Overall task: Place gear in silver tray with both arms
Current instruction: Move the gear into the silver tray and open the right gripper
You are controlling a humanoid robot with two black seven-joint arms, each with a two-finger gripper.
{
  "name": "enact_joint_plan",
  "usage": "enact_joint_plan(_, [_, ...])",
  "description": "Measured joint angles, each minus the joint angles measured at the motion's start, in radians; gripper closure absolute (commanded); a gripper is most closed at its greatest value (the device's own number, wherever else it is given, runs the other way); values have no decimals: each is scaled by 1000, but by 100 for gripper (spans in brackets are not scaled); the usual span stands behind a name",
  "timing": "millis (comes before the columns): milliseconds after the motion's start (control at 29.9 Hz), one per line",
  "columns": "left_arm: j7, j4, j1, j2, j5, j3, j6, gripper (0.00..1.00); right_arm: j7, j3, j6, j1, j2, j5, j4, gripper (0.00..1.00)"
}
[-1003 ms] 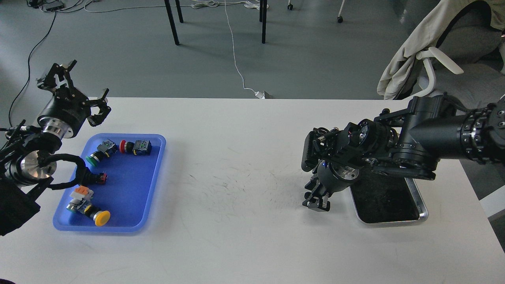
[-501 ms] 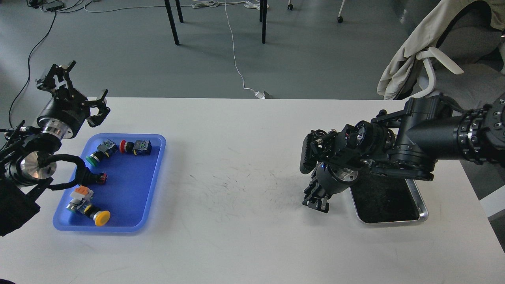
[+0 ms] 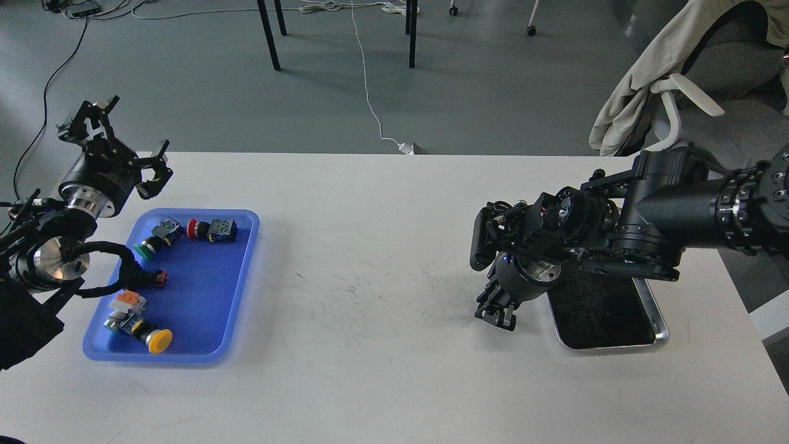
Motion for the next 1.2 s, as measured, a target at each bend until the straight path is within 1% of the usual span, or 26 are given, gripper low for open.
enact_joint_plan(234, [0,0,0,0,0,2,2,1,0,-10,1,68,-70,-1,1,99])
enact_joint_plan(334, [0,0,0,-1,1,3,4,1,0,-12,1,90,-125,-2,1,99])
enact_joint_plan(434, [0,-1,0,-2,1,5,4,1,0,-14,1,99,-204,-5,5,99])
enact_joint_plan(668, [0,0,0,-2,3,9,5,1,0,-56,-5,59,-363,-54,20,99])
enact_joint_plan(769, [0,0,0,-3,3,10,5,1,0,-65,-9,19,-407,-82,25,99])
enact_joint_plan(936, [0,0,0,-4,3,12,6,1,0,-65,-25,-24,-432,-113,25,99])
enact_joint_plan(1203, [-1,0,0,-4,5,12,16,1,0,-60,-30,-20,-403,-115,40,99])
